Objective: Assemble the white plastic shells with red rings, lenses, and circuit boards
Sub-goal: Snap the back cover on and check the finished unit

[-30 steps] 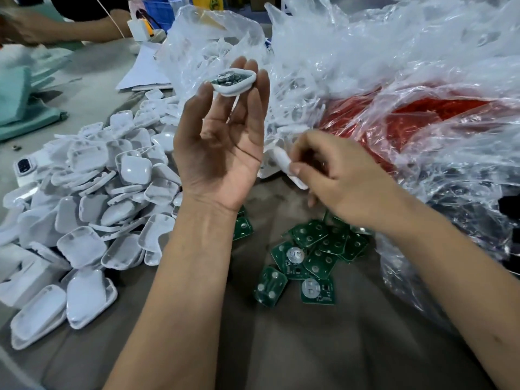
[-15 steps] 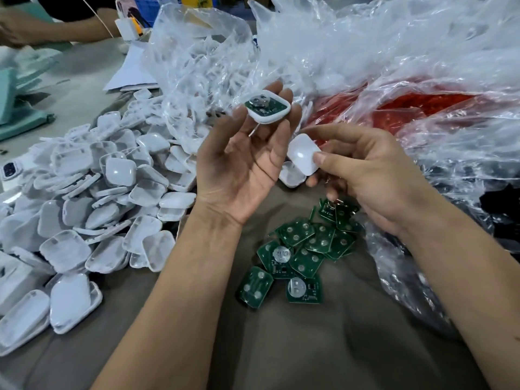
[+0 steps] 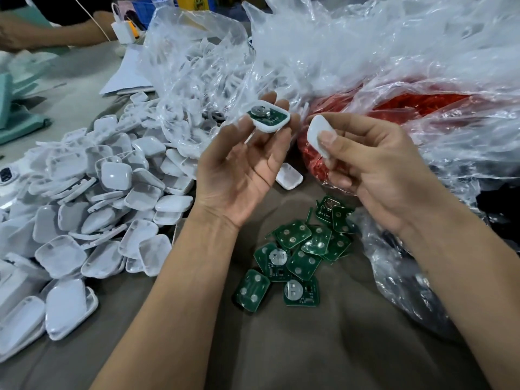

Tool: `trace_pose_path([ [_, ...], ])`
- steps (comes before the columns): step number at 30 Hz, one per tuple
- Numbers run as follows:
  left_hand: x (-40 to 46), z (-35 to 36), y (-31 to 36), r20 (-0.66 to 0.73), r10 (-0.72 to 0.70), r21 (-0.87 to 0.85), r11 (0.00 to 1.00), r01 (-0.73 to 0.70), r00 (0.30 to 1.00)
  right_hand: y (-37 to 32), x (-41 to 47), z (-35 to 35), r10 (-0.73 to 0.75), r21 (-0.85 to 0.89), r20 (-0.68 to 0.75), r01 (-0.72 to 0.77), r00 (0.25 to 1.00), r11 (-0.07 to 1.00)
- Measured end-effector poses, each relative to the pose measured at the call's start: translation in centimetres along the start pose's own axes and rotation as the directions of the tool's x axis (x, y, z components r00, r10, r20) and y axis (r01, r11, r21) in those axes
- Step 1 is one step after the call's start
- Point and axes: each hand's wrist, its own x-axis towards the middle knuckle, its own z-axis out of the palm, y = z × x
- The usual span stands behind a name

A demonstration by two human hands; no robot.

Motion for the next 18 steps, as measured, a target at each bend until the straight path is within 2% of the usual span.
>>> trace_pose_path([
  [4,0.4,-0.6,-0.4,-0.010,0.001,0.166,0.986,0.001,1.000,-0.7,0.2,-0.8,-0.016,0.218,0.053,0.004,0.998,0.976],
  [6,0.6,-0.8,-0.6,-0.024,-0.002,0.217,0.976,0.007,1.000,-0.9,0.2,-0.9,-0.040,0.226,0.036,0.031,0.999,0.974],
  [11,0.7,-1.0,-1.1,-0.009,-0.001,0.273,0.962,0.004,1.000,-1.0,0.2,-0.8,-0.159,0.094,-0.063,0.164,0.985,0.982],
  [18,0.9,-1.0,-1.7,0.050,0.011,0.349,0.937,-0.028,0.999,-1.4,0.0,-0.7,-0.359,-0.283,-0.025,0.337,0.933,0.898],
])
